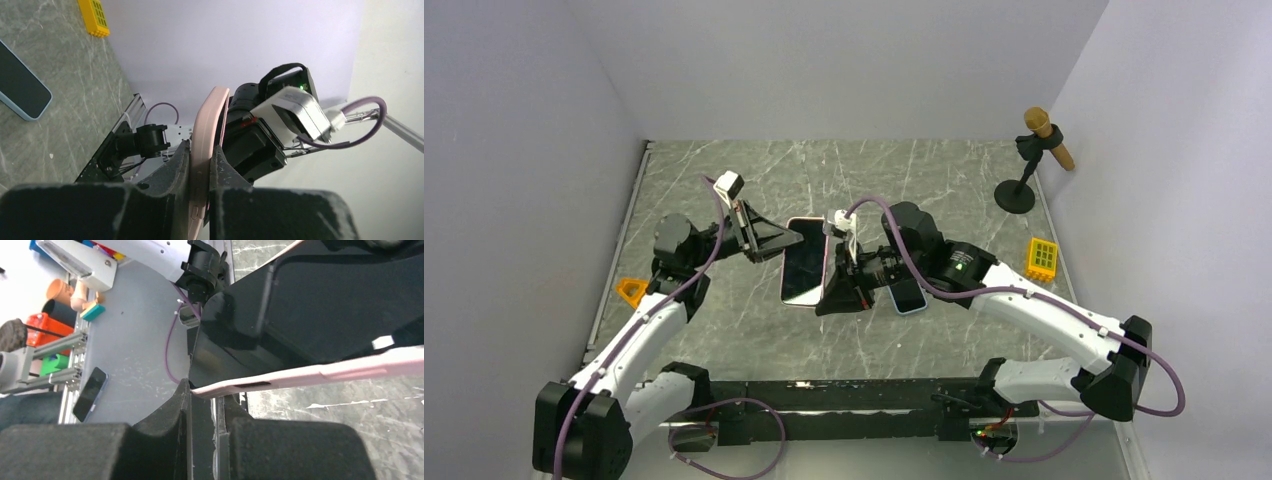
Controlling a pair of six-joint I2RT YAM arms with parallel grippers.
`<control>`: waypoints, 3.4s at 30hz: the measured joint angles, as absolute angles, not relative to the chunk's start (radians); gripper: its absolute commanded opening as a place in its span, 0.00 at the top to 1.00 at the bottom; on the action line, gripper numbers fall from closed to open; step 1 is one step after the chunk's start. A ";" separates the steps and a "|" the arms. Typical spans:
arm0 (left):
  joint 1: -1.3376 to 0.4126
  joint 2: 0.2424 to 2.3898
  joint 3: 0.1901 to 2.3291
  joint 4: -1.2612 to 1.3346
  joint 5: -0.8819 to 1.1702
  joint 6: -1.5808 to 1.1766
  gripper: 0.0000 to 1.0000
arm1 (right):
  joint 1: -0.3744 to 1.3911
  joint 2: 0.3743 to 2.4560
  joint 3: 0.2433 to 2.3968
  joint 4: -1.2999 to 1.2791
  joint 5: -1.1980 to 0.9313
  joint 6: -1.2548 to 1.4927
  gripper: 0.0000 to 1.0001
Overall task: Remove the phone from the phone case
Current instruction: Remove the phone case from the phone.
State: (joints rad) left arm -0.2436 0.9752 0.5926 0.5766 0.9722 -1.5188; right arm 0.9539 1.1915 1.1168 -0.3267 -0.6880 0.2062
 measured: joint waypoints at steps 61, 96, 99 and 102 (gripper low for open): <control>-0.255 0.933 0.463 0.604 0.757 -1.720 1.00 | 0.987 1.029 0.733 0.293 -0.450 0.778 0.54; -0.257 0.886 0.467 0.534 0.743 -1.704 1.00 | 0.990 1.139 0.675 0.542 -0.532 0.840 0.85; -0.256 0.878 0.469 0.534 0.743 -1.709 1.00 | 0.984 1.147 0.682 0.548 -0.547 0.818 0.96; -0.252 0.865 0.470 0.535 0.733 -1.720 1.00 | 0.960 1.168 0.693 0.569 -0.599 0.800 1.00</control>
